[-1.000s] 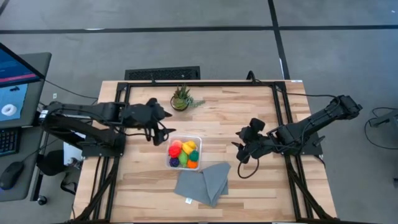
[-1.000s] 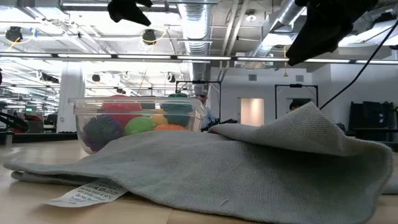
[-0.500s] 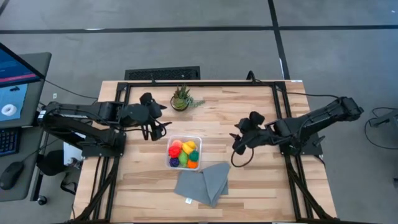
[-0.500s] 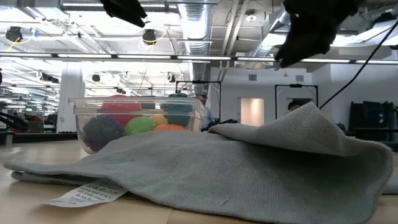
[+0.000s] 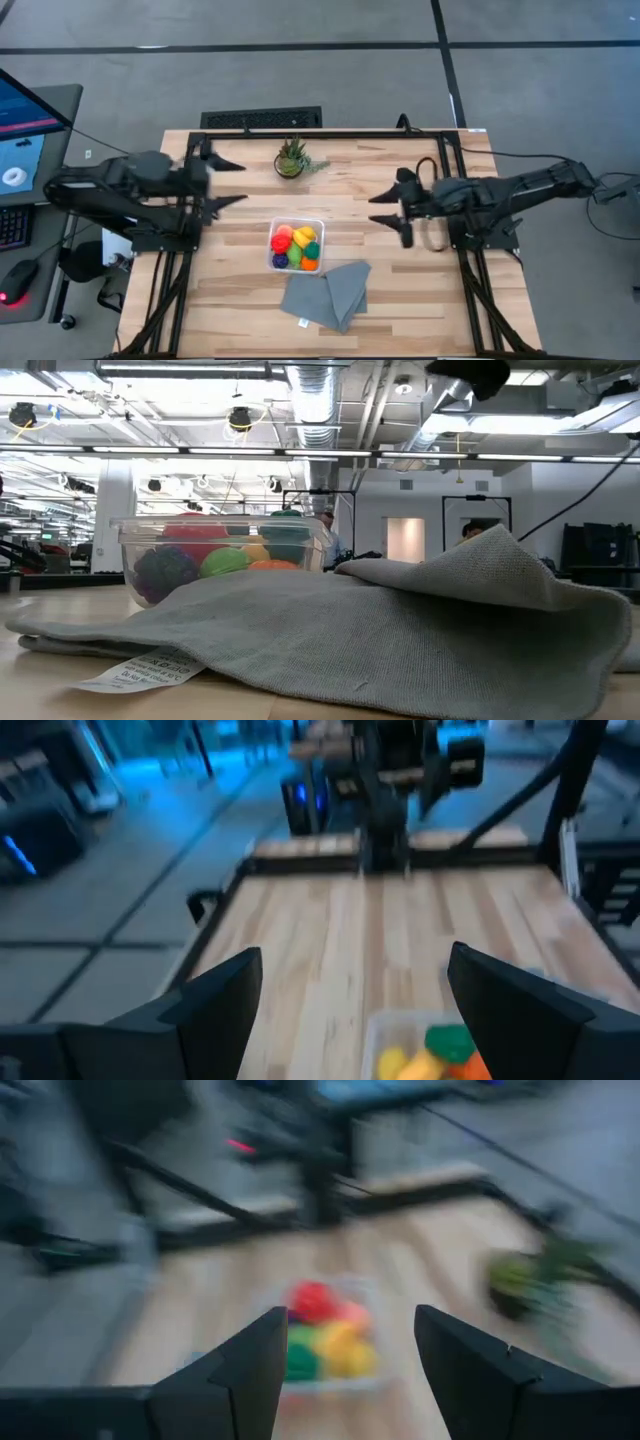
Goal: Pick and placing Produce into tupperware
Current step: Return to Home Position
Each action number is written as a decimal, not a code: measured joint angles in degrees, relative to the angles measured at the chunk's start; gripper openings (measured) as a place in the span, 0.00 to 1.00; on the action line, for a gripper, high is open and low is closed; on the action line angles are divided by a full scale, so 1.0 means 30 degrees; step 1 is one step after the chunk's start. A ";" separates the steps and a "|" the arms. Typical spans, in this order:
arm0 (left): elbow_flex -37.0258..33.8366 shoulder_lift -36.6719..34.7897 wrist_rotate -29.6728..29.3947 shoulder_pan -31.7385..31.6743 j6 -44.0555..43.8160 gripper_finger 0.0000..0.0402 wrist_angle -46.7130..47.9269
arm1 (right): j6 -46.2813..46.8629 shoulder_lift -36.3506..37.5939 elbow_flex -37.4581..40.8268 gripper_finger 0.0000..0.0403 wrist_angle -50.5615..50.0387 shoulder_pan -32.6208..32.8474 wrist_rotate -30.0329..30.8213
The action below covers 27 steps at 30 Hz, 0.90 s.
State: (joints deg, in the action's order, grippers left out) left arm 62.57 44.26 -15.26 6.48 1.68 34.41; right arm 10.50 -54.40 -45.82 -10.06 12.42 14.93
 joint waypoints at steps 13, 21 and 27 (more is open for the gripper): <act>-0.3808 -0.6504 -0.0133 -0.0007 0.0978 0.77 -0.3045 | -0.0515 0.3675 0.3670 0.61 0.5480 -0.2495 -0.6436; -0.9546 -1.2484 -0.0140 -0.0007 0.1181 0.77 -0.6805 | -0.0166 0.3674 0.3670 0.61 0.6291 -0.4504 -0.9298; -1.1370 -1.4706 0.0089 -0.0007 0.0886 0.77 -0.7683 | -0.0403 0.3631 0.4190 0.61 0.7772 -0.5909 -1.0669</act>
State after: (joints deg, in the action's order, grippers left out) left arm 28.46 0.14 -14.99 6.46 4.34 11.36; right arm 9.29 -43.51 -33.25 13.25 -5.31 -17.08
